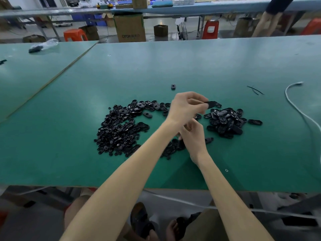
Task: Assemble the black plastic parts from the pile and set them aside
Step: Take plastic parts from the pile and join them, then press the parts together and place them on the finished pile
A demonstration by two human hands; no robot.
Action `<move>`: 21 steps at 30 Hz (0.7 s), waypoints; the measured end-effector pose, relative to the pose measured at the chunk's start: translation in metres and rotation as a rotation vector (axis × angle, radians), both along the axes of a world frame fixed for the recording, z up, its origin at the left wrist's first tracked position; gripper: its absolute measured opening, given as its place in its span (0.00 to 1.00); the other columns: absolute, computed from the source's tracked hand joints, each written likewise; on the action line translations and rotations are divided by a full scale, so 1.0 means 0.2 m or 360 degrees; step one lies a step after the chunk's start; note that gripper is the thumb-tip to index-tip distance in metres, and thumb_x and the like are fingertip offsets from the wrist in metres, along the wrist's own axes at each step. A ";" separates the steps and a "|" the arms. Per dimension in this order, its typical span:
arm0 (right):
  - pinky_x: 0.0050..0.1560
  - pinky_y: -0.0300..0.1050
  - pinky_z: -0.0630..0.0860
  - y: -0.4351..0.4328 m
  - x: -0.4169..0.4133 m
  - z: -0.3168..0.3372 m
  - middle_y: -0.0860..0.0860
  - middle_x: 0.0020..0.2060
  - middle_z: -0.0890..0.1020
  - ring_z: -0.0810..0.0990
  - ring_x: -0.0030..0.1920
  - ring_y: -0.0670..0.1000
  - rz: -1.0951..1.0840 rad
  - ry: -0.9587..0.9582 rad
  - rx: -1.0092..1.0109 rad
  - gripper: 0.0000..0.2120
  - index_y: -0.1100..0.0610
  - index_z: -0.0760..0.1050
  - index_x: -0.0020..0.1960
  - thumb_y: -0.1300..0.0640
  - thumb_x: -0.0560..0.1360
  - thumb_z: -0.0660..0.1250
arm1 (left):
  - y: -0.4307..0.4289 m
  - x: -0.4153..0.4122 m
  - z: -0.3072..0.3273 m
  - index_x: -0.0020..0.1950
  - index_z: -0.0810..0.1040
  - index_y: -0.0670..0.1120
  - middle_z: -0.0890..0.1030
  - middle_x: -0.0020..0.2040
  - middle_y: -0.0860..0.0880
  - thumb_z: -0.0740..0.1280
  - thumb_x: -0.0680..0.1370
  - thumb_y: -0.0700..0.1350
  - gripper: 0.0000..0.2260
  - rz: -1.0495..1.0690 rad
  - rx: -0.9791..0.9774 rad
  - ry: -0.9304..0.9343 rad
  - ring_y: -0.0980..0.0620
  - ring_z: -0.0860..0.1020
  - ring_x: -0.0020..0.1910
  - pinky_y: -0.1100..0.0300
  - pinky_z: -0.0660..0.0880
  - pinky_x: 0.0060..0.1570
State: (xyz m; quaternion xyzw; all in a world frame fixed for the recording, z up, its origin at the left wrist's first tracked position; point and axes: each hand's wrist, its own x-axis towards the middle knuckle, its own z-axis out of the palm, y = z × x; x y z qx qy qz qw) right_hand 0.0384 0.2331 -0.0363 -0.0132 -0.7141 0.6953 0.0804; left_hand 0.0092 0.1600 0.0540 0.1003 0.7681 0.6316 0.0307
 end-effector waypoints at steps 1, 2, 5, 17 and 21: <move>0.35 0.42 0.72 0.00 0.00 0.01 0.51 0.34 0.81 0.75 0.34 0.47 0.0003 -0.0007 0.0002 0.08 0.60 0.78 0.47 0.68 0.79 0.61 | 0.06 0.00 0.00 0.53 0.85 0.44 0.88 0.45 0.45 0.75 0.77 0.36 0.07 -0.0036 0.0006 -0.0013 0.51 0.87 0.42 0.63 0.79 0.39; 0.39 0.47 0.72 0.00 0.01 0.01 0.57 0.39 0.81 0.75 0.39 0.49 0.0011 0.0000 -0.0022 0.07 0.62 0.78 0.50 0.68 0.80 0.61 | 0.11 0.00 0.00 0.55 0.85 0.43 0.88 0.48 0.45 0.74 0.77 0.36 0.08 -0.0049 0.0018 -0.0021 0.49 0.87 0.44 0.63 0.80 0.40; 0.50 0.59 0.75 0.01 0.02 0.02 0.66 0.51 0.82 0.78 0.49 0.60 0.0038 0.0047 -0.0092 0.06 0.66 0.77 0.58 0.68 0.83 0.64 | 0.19 0.01 -0.04 0.63 0.83 0.43 0.85 0.57 0.45 0.71 0.80 0.36 0.12 -0.0023 0.0057 -0.0025 0.48 0.87 0.45 0.56 0.84 0.46; 0.34 0.39 0.75 -0.01 -0.01 -0.02 0.50 0.44 0.87 0.83 0.34 0.47 -0.0042 0.0022 -0.0101 0.09 0.53 0.81 0.55 0.65 0.81 0.66 | -0.37 -0.09 -0.17 0.62 0.84 0.44 0.85 0.58 0.48 0.63 0.79 0.29 0.18 0.0398 -0.0886 0.0262 0.52 0.81 0.56 0.62 0.74 0.63; 0.32 0.41 0.75 -0.01 -0.01 -0.01 0.48 0.42 0.84 0.82 0.34 0.47 -0.0137 0.0048 -0.0146 0.07 0.54 0.79 0.55 0.64 0.81 0.67 | -0.41 -0.06 -0.24 0.73 0.77 0.46 0.77 0.73 0.49 0.64 0.81 0.30 0.23 0.0069 -0.1108 0.0281 0.50 0.73 0.73 0.62 0.62 0.74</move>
